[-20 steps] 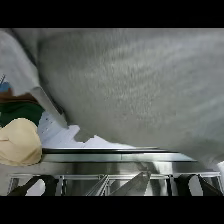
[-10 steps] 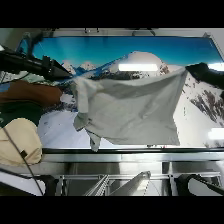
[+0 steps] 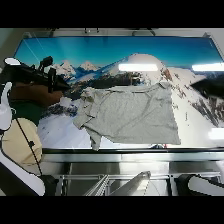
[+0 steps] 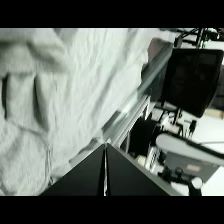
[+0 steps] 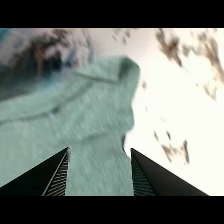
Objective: Fold the shirts.
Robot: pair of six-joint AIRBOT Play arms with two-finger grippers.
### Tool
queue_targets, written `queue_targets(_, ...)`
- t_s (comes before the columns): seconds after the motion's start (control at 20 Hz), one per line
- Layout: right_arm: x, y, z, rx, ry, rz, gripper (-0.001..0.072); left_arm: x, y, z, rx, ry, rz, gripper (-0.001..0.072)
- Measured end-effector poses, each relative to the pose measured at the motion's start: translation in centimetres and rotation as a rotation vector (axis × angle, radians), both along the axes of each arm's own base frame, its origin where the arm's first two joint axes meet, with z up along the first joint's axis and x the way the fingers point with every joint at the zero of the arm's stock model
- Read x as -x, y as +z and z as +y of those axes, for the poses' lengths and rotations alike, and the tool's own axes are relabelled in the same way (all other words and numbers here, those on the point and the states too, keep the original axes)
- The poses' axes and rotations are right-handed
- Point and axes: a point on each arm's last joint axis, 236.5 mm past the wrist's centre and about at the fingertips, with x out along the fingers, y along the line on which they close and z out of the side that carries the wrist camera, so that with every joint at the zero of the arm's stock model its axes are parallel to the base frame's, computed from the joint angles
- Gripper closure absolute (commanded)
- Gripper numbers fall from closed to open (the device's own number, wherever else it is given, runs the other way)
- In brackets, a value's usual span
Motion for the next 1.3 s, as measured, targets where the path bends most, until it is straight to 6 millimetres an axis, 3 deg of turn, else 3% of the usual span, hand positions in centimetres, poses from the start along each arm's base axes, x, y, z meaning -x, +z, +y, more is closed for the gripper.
queue_targets(0.2,9.2,-8.3,0.1,-0.024,0.016,0.351,0.0268,7.0,-2.7,-0.9,-0.133,-0.082,0.065,0.0703)
queue_targets(0.25,10.9,-9.7,0.7,-0.039,0.025,0.406,0.0268,8.5,-3.3,-0.7,-0.177,-0.091,0.068,0.0668)
queue_targets(0.3,12.5,-11.0,1.5,-0.053,0.04,0.457,0.0268,9.7,-3.7,-0.6,-0.212,-0.095,0.064,0.0414)
queue_targets(0.35,13.5,-11.6,2.6,-0.089,0.052,0.488,0.0269,10.9,-4.0,-0.5,-0.244,-0.097,0.06,0.0372)
queue_targets(0.5,15.7,-12.9,6.5,-0.181,0.127,0.572,0.0282,13.4,-4.3,-0.2,-0.303,-0.095,0.043,0.0372)
queue_targets(0.55,15.6,-12.9,7.9,-0.229,0.136,0.578,0.0312,14.1,-4.3,-0.2,-0.313,-0.094,0.039,0.0372)
queue_targets(0.65,15.8,-13.5,10.1,-0.259,0.174,0.601,0.0698,15.3,-4.9,-0.2,-0.337,-0.09,0.034,0.0371)
queue_targets(0.8,16.4,-13.9,12.1,-0.254,0.242,0.628,0.0698,17.2,-6.2,-1.0,-0.357,-0.102,0.051,0.0372)
queue_targets(0.95,16.4,-13.9,12.8,-0.244,0.275,0.63,0.0697,18.0,-8.2,-2.3,-0.387,-0.126,0.044,0.0372)
queue_targets(1.3,16.5,-13.8,13.2,-0.237,0.301,0.635,0.0698,15.5,-12.5,-3.5,-0.486,-0.17,0.006,0.0373)
